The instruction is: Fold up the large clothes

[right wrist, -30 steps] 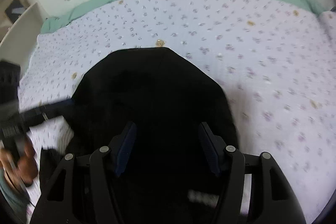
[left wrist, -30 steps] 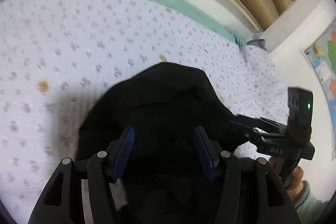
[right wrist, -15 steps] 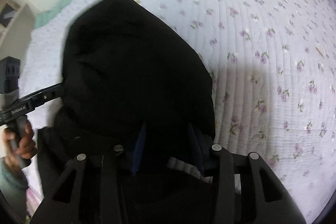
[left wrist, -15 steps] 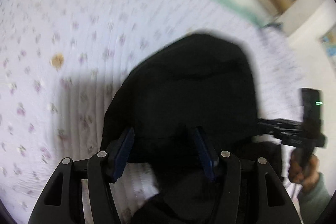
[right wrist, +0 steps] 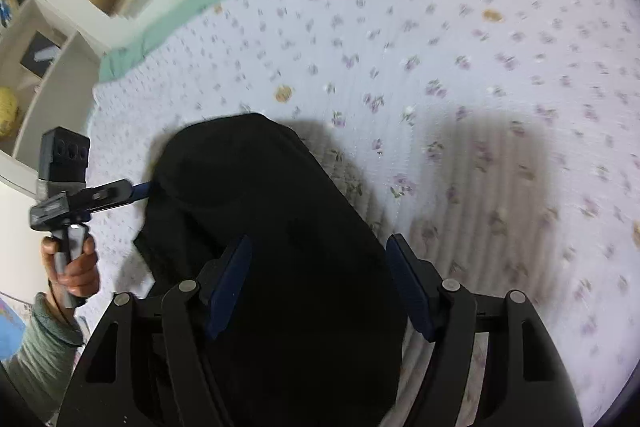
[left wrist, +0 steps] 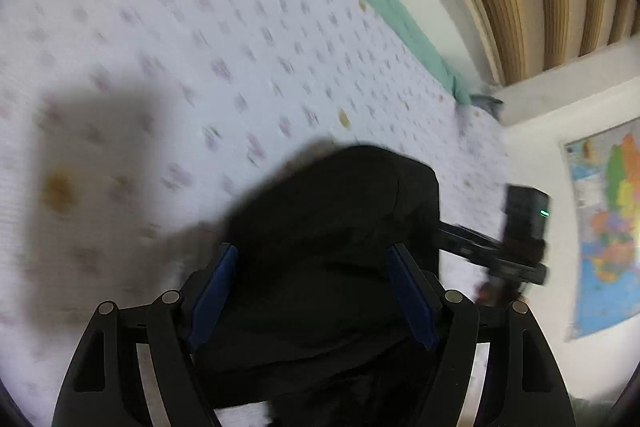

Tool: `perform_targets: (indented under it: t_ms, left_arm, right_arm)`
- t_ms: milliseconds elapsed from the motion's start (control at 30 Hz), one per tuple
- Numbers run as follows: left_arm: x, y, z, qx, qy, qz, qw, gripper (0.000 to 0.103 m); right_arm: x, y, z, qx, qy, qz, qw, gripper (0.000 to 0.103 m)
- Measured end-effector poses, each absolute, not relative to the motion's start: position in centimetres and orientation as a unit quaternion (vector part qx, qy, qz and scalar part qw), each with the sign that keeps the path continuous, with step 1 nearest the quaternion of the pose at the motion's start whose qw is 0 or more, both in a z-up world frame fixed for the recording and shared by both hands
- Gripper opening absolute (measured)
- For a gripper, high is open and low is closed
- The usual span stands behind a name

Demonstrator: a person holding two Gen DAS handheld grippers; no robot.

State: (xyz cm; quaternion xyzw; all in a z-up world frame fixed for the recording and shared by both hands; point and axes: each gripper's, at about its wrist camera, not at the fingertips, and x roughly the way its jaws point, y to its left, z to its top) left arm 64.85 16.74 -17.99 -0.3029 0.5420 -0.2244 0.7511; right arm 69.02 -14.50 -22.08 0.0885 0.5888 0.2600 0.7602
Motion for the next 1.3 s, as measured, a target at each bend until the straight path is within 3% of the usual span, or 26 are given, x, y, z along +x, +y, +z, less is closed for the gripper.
perform_targets:
  t_ms: [100, 133, 167, 267, 533, 733, 867, 1000, 1067, 1167, 1300]
  left_arm:
    - [64.8, 15.1, -19.2, -0.275, 0.554, -0.206, 0.759, 0.070]
    - [64.6, 14.8, -19.2, -0.261, 0.552, -0.201, 0.767, 0.042]
    - [64.2, 14.4, -19.0, -0.245, 0.550, -0.194, 0.774, 0.014]
    - [61.1, 15.2, -16.4, -0.237, 0.512, -0.214, 0.797, 0.011]
    - [46.2, 15.0, -7.2, -0.181, 0.436, -0.242, 0.848, 0.011]
    - [35.2, 14.8, -4.9, -0.180, 0.425, -0.245, 0.853, 0.012]
    - [29.5, 12.1, -7.0, -0.145, 0.462, -0.210, 0.849, 0.014]
    - [25.4, 9.9, -14.6, -0.142, 0.554, -0.169, 0.802, 0.014]
    - [24.0, 10.0, -17.2, -0.154, 0.581, -0.155, 0.784, 0.014]
    - [22.2, 11.6, -16.1, -0.193, 0.566, -0.150, 0.787, 0.014]
    - [21.9, 14.1, -9.6, -0.179, 0.518, -0.129, 0.827, 0.014]
  right_arm:
    - [69.0, -12.8, -25.8, 0.093, 0.624, 0.264, 0.729, 0.073]
    - [68.8, -12.5, -26.3, 0.086, 0.632, 0.266, 0.723, 0.064]
    - [68.4, -11.9, -26.5, 0.070, 0.631, 0.269, 0.724, 0.045]
    - [65.7, -11.2, -23.8, 0.025, 0.596, 0.296, 0.746, 0.020]
    - [52.3, -11.5, -11.4, -0.071, 0.474, 0.321, 0.817, 0.020]
    - [41.4, -11.1, -7.8, -0.107, 0.443, 0.315, 0.833, 0.019]
    - [34.7, -11.2, -9.8, -0.123, 0.459, 0.289, 0.831, 0.023]
    - [30.2, -11.8, -15.3, -0.114, 0.521, 0.269, 0.802, 0.024]
    - [28.1, -12.4, -18.2, -0.111, 0.551, 0.253, 0.787, 0.030]
    - [26.5, -13.7, -19.6, -0.095, 0.592, 0.245, 0.762, 0.033]
    - [25.6, -16.4, -16.2, -0.073, 0.590, 0.239, 0.767, 0.038]
